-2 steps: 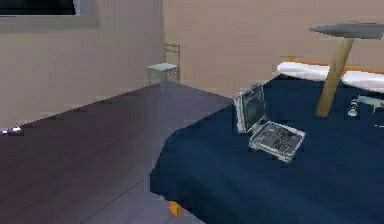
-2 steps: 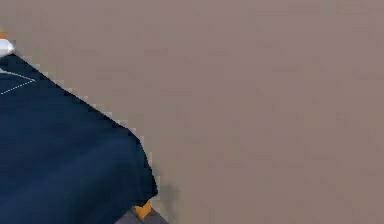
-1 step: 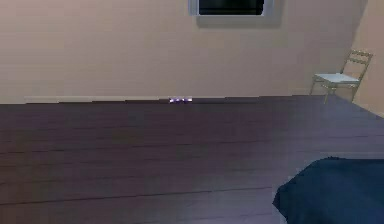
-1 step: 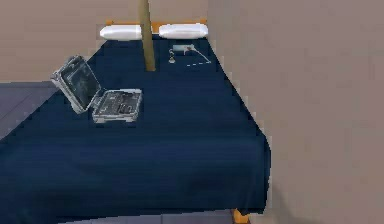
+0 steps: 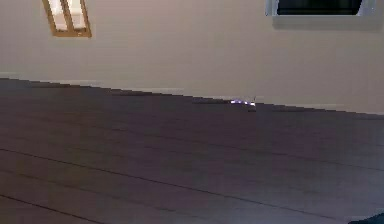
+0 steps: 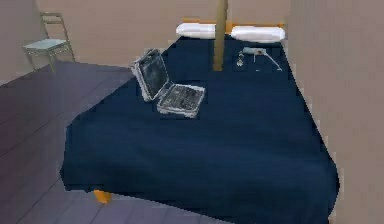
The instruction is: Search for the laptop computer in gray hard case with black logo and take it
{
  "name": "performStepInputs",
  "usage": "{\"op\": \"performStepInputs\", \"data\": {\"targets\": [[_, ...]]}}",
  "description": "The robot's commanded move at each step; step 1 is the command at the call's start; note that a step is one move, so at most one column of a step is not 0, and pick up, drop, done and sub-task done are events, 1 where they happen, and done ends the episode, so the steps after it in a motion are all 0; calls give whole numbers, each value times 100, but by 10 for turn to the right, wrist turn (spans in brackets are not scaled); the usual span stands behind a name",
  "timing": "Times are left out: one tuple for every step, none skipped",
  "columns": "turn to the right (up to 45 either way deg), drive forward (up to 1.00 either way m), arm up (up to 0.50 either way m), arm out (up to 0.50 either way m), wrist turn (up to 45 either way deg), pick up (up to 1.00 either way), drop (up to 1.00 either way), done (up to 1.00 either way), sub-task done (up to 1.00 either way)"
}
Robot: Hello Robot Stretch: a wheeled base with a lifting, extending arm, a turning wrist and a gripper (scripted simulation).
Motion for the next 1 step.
{"op": "performStepInputs", "data": {"targets": [[450,0,0,0,0,0,0,0,0]]}}
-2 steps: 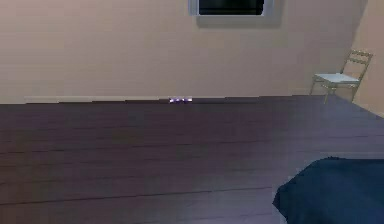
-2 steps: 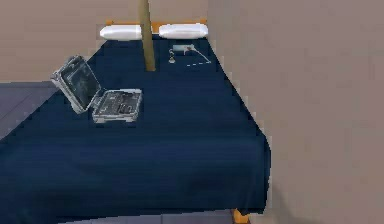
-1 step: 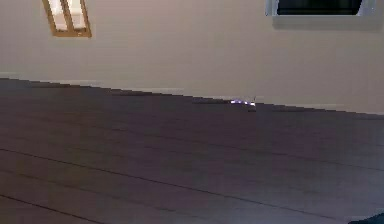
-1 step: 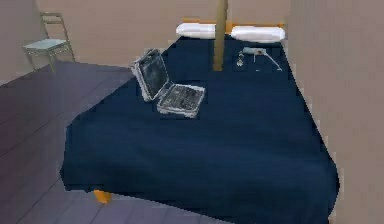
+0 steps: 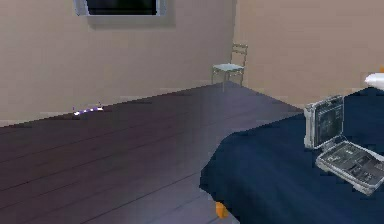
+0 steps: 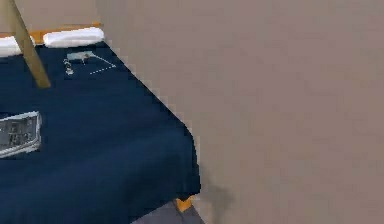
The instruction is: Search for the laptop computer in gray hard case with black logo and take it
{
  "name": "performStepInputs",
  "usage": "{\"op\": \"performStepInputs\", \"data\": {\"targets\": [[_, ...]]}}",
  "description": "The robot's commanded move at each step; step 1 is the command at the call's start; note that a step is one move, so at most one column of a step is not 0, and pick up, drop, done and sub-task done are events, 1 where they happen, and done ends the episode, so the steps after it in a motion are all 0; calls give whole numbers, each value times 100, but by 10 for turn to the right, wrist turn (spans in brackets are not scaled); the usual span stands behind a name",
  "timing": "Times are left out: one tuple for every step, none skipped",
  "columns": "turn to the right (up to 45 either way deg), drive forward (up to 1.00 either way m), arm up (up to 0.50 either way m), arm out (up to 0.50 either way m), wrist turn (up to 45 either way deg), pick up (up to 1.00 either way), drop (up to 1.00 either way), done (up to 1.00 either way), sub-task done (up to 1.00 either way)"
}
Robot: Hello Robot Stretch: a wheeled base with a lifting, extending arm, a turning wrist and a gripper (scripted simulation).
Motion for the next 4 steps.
{"op": "performStepInputs", "data": {"targets": [[30,0,0,0,0,0,0,0,0],[-300,0,0,0,0,0,0,0,0],[0,50,0,0,0,0,0,0,0],[60,0,0,0,0,0,0,0,0]]}}
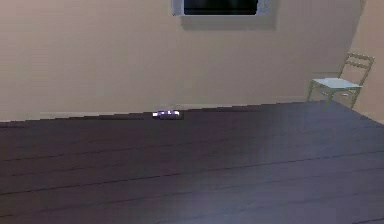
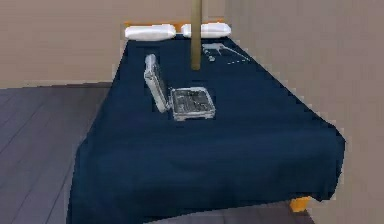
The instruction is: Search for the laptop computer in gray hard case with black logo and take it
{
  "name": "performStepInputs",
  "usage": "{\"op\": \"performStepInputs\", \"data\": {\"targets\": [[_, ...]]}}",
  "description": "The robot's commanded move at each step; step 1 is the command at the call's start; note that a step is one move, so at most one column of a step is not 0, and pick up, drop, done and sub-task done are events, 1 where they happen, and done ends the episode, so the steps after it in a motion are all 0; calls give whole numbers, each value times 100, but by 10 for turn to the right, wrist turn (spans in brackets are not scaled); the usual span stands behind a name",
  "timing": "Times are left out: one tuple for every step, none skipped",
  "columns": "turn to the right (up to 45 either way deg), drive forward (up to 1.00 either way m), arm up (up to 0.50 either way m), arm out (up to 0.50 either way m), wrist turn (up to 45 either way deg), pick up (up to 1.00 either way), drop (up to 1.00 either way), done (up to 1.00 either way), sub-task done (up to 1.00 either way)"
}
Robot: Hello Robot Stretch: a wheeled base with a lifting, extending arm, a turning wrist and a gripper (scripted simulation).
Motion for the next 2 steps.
{"op": "performStepInputs", "data": {"targets": [[0,5,0,0,0,0,0,0,0],[450,0,0,0,0,0,0,0,0]]}}
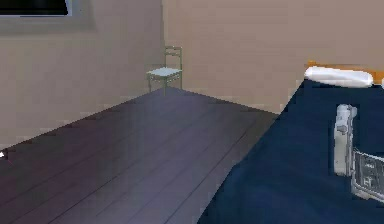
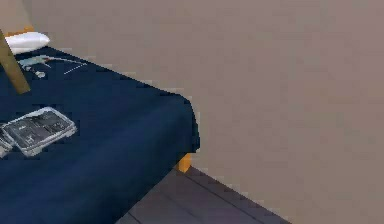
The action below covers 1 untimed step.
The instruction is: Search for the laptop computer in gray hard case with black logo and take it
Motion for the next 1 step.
{"op": "performStepInputs", "data": {"targets": [[270,0,0,0,0,0,0,0,0]]}}
